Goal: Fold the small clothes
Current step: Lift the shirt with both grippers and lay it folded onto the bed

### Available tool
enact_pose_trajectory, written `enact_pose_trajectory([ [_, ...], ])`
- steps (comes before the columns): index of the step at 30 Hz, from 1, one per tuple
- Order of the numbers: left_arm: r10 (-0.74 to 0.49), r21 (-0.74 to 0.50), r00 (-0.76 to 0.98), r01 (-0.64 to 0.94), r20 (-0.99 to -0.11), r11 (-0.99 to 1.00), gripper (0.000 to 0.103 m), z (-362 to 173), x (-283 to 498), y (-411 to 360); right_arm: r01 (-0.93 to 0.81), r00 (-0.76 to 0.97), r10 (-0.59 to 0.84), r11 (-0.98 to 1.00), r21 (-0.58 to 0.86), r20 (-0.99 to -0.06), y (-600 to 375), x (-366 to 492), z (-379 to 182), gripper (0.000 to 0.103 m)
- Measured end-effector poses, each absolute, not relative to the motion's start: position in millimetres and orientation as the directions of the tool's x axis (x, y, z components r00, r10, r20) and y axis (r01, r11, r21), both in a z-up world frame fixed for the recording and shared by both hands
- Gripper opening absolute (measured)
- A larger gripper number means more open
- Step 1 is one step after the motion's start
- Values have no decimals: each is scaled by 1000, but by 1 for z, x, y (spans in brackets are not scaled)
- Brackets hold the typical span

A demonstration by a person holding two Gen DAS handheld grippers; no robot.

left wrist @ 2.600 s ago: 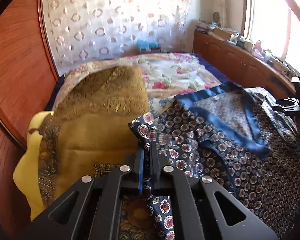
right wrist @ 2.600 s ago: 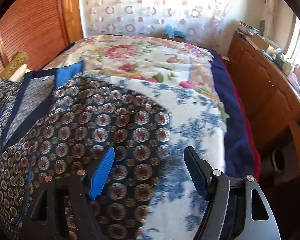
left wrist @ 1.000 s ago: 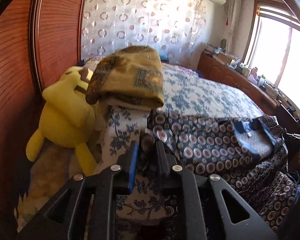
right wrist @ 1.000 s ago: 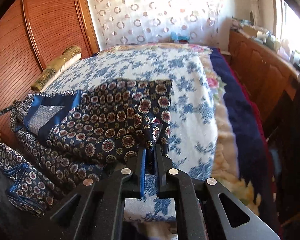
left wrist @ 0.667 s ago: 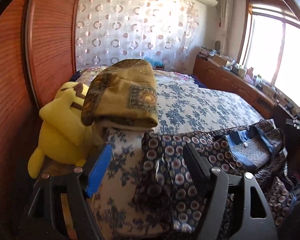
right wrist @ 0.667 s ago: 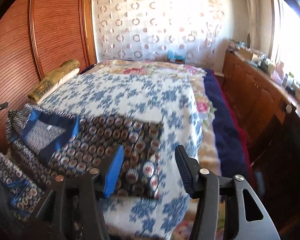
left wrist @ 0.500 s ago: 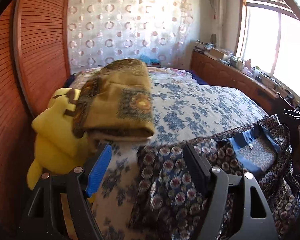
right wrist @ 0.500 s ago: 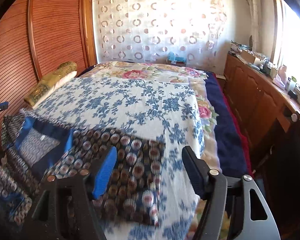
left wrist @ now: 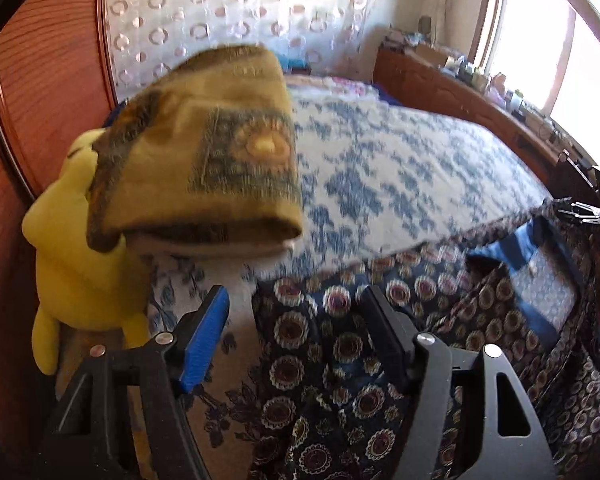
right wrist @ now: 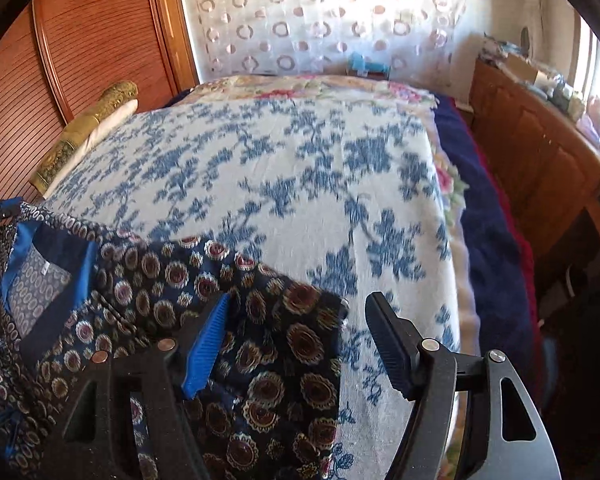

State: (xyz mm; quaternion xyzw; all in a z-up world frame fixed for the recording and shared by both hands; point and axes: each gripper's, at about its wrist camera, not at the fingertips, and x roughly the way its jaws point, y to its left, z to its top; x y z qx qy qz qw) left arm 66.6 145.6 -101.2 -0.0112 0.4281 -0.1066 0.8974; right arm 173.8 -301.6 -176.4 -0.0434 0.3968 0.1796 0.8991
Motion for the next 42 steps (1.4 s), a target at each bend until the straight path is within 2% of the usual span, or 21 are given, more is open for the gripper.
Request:
enact_pose_trajectory([
  [2,-198,-120,585,170,-786,978,63,-109,67,148,-360,607,302,929,85,-735,-300,179,-180,71],
  [6,-201,-117,581,179,-789,977,59,-115,63,144,-364,606,312,927,93,-731,-300,182,-178,71],
  [8,-213,-124,585,189,-783,974,50,-115,62,143,-378,600,334,919,110,-727,-299,182,-178,71],
  [9,-230,-139,583,198,-779,970,36,-114,61,143,-382,599,334,918,107,-728,-298,182,-178,71],
  [10,-256,-165,578,207,-775,964,30,-114,60,143,-385,599,333,917,103,-728,-297,182,-179,68],
  [11,-267,-176,578,209,-771,962,18,-112,58,142,-397,595,343,912,105,-727,-295,181,-179,62],
  [12,-269,-169,589,221,-762,961,8,-110,55,139,-409,593,351,907,104,-725,-293,180,-179,38],
  [13,-266,-148,601,239,-754,960,7,-106,52,135,-420,588,355,902,101,-727,-290,179,-180,15],
  [15,-268,-132,627,255,-732,958,6,-95,47,129,-435,578,375,893,116,-725,-286,177,-181,9],
  [20,-298,-152,723,262,-624,953,6,-40,27,125,-392,683,378,912,124,-625,-296,150,-157,8],
  [26,-302,-109,821,285,-485,952,5,37,21,111,-387,792,369,919,66,-487,-307,117,-85,7],
  [31,-281,-85,867,271,-411,959,5,85,47,113,-369,864,329,929,-35,-381,-307,112,-19,7],
  [37,-190,-34,897,193,-400,981,5,108,109,120,-341,903,287,931,-129,-319,-294,153,39,7],
  [42,-126,-67,878,107,-462,992,8,82,182,133,-299,893,217,941,-160,-394,-272,222,33,8],
])
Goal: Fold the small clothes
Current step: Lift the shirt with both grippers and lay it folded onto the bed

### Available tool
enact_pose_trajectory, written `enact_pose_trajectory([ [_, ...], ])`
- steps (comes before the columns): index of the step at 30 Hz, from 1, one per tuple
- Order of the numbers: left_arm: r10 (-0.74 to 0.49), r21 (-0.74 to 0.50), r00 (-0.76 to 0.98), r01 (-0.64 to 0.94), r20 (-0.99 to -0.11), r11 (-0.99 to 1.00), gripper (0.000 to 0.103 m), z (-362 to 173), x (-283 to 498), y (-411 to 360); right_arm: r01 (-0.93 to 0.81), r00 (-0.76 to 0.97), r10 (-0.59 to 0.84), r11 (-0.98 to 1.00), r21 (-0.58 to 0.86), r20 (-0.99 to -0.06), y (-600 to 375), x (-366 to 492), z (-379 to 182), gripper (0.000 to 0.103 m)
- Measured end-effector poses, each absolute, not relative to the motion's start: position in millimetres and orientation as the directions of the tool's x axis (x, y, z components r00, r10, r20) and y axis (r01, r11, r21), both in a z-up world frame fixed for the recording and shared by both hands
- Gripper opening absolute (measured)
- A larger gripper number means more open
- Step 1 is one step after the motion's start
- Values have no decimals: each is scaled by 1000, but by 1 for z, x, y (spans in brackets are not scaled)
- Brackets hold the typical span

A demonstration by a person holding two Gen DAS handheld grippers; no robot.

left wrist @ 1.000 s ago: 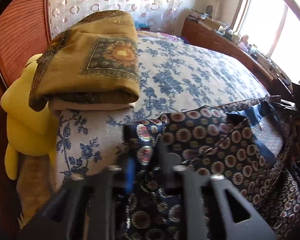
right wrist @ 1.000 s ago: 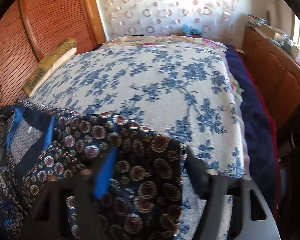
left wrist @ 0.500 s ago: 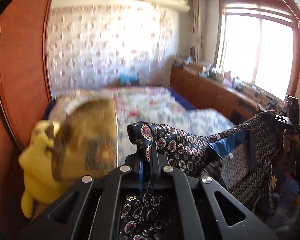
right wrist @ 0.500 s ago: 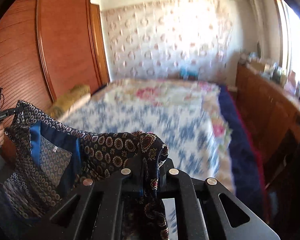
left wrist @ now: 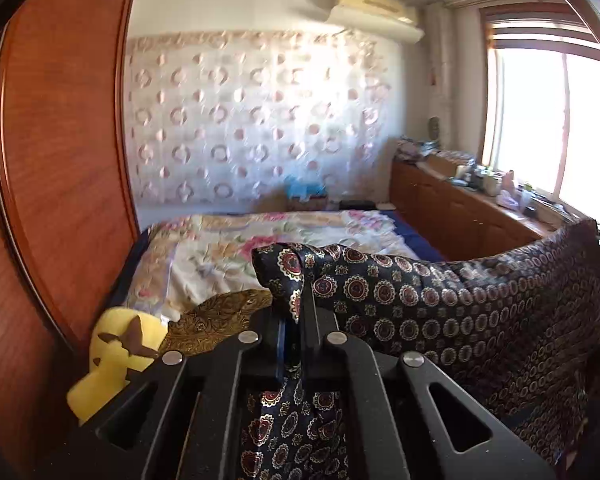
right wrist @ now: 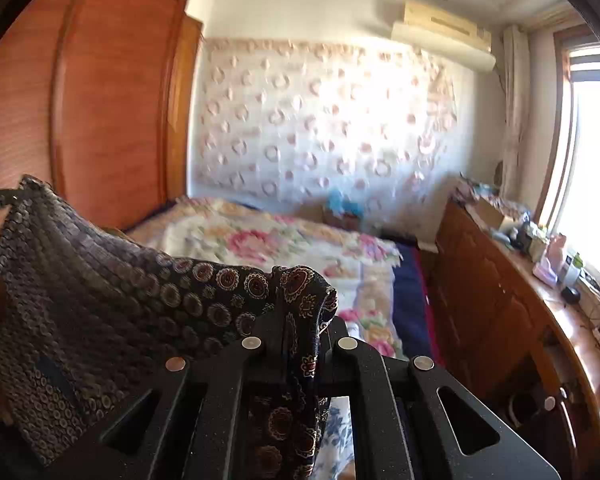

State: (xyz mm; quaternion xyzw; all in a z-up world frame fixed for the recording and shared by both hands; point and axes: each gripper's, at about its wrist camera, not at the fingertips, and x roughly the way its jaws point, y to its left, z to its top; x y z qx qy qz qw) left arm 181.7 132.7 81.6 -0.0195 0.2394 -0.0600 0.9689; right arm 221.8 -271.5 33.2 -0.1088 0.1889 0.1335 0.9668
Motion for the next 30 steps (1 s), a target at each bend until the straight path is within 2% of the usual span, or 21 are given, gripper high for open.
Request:
enact_pose_trajectory([
  [2,-115,-76,848,88,-518,993,15,58,201,135,-264,873,165,951,-160,-459,-259,254,17,13],
  [4,-103,-84,812,66,-574,994,16,34,216,139,-201,847,86,965,-167,-524,-249,286,-5,36],
  [6,-118,-109,788,65,-604,992,16,16,218,143,-181,798,40,967,-177,-602,-241,312,-33,47],
  [8,-121,-118,786,62,-607,991,20,6,212,149,-154,777,-6,968,-198,-630,-237,324,-55,47],
  [10,-140,-130,785,76,-603,989,43,2,205,153,-163,769,11,970,-179,-639,-235,326,-68,47],
  [12,-167,-141,785,103,-597,985,44,1,196,155,-170,767,24,971,-168,-642,-232,327,-77,47],
  [14,-197,-148,772,135,-605,980,51,2,190,156,-184,768,45,971,-153,-638,-232,323,-81,47],
  [15,-205,-145,767,146,-608,979,58,3,186,156,-191,769,59,972,-140,-636,-240,319,-83,48],
  [16,-211,-139,766,159,-607,977,67,3,179,154,-194,769,69,972,-130,-635,-249,315,-84,54],
  [18,-239,-138,759,195,-606,971,76,3,168,150,-199,773,89,974,-108,-629,-260,299,-91,61],
  [21,-259,-112,737,244,-625,963,77,-6,152,138,-235,745,158,971,-34,-648,-271,282,-92,61],
  [25,-245,-60,729,271,-639,961,77,-22,130,118,-229,726,187,973,24,-662,-291,260,-103,61],
  [30,-246,-60,721,273,-648,960,77,-45,112,100,-215,712,201,974,64,-673,-311,233,-113,61],
])
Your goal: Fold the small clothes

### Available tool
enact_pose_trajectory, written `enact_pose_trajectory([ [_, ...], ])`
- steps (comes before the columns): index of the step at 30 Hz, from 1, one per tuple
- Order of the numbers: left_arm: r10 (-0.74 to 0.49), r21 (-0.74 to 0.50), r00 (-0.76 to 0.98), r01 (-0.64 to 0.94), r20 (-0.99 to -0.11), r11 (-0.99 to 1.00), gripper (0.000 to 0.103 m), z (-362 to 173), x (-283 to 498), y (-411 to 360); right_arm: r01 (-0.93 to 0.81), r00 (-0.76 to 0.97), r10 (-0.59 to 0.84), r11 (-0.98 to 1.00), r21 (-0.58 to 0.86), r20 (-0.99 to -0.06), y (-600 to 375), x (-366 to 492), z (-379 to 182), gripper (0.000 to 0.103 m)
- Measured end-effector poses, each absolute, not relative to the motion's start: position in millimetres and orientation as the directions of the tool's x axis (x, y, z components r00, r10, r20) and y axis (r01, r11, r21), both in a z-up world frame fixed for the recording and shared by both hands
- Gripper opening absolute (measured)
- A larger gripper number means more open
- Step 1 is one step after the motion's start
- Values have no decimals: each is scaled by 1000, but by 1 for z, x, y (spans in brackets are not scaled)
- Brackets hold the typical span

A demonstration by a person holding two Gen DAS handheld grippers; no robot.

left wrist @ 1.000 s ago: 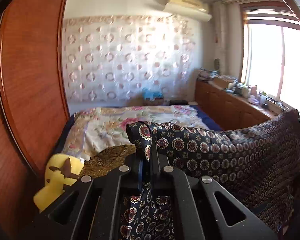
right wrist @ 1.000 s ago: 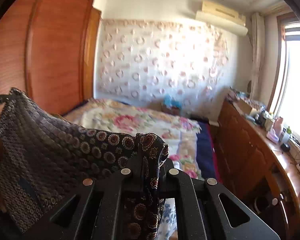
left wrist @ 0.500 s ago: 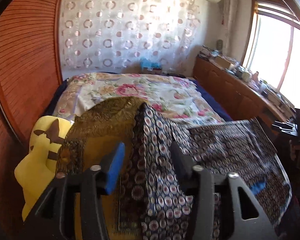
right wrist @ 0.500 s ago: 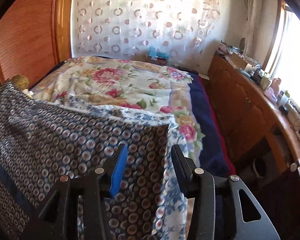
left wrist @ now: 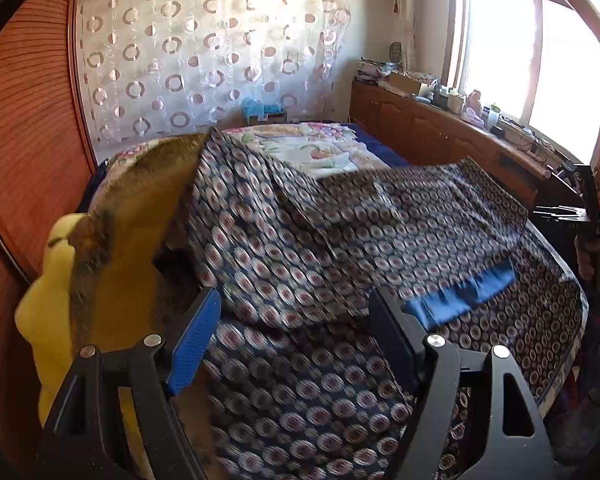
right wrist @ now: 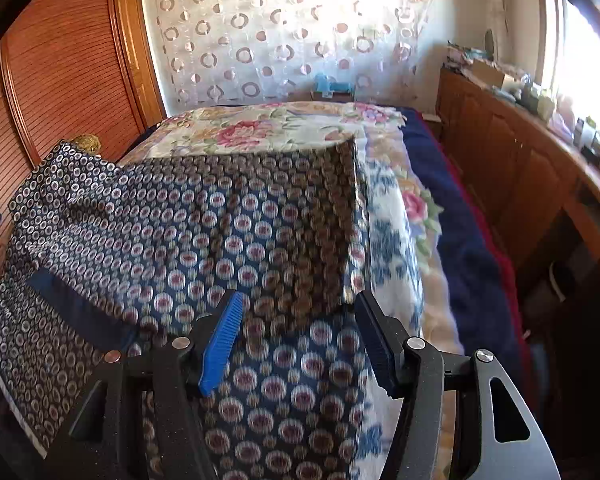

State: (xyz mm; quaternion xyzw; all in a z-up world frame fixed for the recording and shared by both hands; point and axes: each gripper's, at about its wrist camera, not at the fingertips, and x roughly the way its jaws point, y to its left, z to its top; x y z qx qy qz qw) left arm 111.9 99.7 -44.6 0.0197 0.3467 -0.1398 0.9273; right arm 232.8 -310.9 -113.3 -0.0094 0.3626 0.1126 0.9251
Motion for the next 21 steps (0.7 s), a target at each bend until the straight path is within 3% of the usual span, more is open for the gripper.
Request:
enact_pose_trajectory([
  [13,-198,-45,602,260,-774,965,77,-109,127,62,-220,687,256,965,142,-680,-325,214,-123,61],
  [21,-168,-22,605,240,-778,970,80,-116,132,59,-215,676,259,965,151,-690,-313,231,-139,60],
])
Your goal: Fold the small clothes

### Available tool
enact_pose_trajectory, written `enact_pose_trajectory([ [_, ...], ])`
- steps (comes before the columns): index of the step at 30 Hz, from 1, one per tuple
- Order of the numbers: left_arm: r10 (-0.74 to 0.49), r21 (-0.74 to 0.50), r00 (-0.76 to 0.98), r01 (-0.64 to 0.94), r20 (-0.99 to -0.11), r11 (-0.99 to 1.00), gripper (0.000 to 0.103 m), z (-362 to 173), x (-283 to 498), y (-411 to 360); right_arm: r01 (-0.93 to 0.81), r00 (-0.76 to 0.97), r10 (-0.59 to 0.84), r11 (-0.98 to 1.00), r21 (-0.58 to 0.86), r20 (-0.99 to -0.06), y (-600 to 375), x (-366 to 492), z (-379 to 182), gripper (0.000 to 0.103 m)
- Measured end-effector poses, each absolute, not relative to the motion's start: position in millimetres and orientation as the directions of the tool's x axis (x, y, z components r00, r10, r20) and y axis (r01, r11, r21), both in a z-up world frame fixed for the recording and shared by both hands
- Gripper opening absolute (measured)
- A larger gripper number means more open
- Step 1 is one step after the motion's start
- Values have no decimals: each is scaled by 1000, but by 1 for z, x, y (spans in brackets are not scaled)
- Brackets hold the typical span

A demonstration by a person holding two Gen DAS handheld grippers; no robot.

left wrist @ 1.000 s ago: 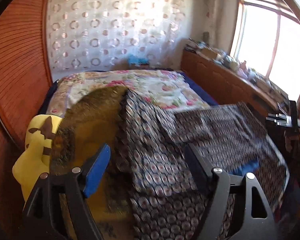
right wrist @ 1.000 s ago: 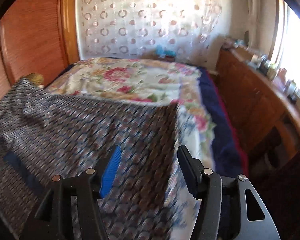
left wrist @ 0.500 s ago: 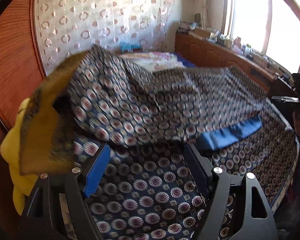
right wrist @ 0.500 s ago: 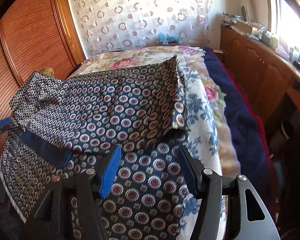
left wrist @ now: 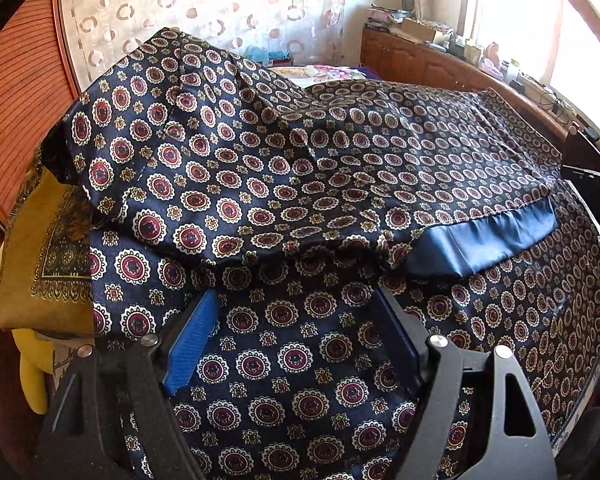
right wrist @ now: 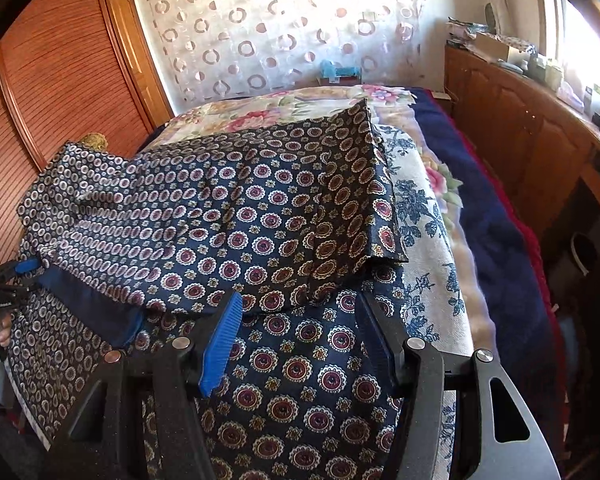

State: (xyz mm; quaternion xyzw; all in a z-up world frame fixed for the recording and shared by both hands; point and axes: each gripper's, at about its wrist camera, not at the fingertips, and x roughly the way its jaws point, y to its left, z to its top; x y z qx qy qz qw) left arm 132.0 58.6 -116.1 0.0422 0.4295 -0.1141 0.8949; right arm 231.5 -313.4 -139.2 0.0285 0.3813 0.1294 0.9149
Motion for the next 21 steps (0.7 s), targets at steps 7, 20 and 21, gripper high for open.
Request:
enact_pose_trajectory([
  [7,-162,-16,605,239,-780,971,81,-116,133,59,-162,677,194,980,114,-710,-309,241,-141,57],
  [20,-159,-14,606,238,-779,971,81,-116,133,58,-126,681,164,986,107,-714,-313,255,-144,54],
  [21,-159,-13,606,238,-779,971,81,-116,133,59,-119,680,152,988,96,-717,-312,257,-145,54],
])
